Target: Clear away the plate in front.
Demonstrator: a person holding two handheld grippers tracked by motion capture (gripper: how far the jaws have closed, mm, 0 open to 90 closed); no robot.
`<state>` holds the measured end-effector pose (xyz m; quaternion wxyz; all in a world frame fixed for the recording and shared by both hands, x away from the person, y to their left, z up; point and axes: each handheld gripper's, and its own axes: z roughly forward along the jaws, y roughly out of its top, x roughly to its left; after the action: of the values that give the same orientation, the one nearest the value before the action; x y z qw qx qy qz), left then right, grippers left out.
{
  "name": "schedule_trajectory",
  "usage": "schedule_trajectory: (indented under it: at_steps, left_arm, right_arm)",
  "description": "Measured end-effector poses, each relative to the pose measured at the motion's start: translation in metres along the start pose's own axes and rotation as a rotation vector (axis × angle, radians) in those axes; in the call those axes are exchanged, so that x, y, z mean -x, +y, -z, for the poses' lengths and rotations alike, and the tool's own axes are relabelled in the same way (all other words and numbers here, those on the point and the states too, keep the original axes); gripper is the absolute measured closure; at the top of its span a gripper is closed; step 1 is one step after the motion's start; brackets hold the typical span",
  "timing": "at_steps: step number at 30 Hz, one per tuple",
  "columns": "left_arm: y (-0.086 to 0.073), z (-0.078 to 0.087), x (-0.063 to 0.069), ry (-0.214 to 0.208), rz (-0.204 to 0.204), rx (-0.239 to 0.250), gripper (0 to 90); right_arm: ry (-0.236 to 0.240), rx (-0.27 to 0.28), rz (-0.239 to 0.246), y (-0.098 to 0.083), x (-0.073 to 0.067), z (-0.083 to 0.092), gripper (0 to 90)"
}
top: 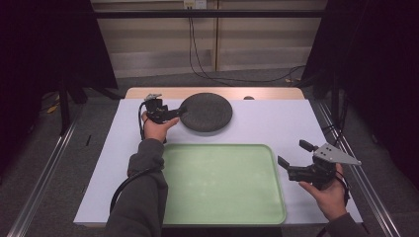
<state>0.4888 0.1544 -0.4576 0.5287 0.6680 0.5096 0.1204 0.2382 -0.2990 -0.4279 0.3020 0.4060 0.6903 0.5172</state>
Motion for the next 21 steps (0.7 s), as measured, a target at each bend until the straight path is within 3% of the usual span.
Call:
schedule_trajectory:
  at_steps: [5, 7, 11, 14, 19, 21]
  left_arm:
    - [0.001, -0.007, 0.0, 0.01, 0.013, -0.014, 3.2]
    - [0.002, -0.012, -0.001, 0.005, 0.045, -0.024, 2.6]
    - [0.002, -0.017, -0.002, 0.012, 0.058, -0.019, 2.6]
    - [0.004, -0.021, -0.001, 0.003, 0.114, 0.009, 2.6]
    - [0.004, -0.029, -0.002, 0.028, 0.119, 0.0, 2.6]
    - [0.003, -0.031, -0.002, 0.012, 0.171, 0.009, 2.6]
  right_arm:
    - [-0.001, -0.002, 0.0, 0.0, 0.0, 0.0, 3.8]
    - [0.011, -0.003, 0.0, 0.0, 0.0, 0.0, 3.9]
    - [0.002, -0.002, -0.004, 0.0, 0.0, 0.0, 3.9]
    - [0.0, 0.0, -0.01, 0.0, 0.001, 0.0, 3.9]
    - [-0.002, 0.004, -0.013, 0.0, 0.001, 0.0, 4.0]
    - [0.003, 0.004, -0.016, 0.0, 0.002, 0.0, 4.0]
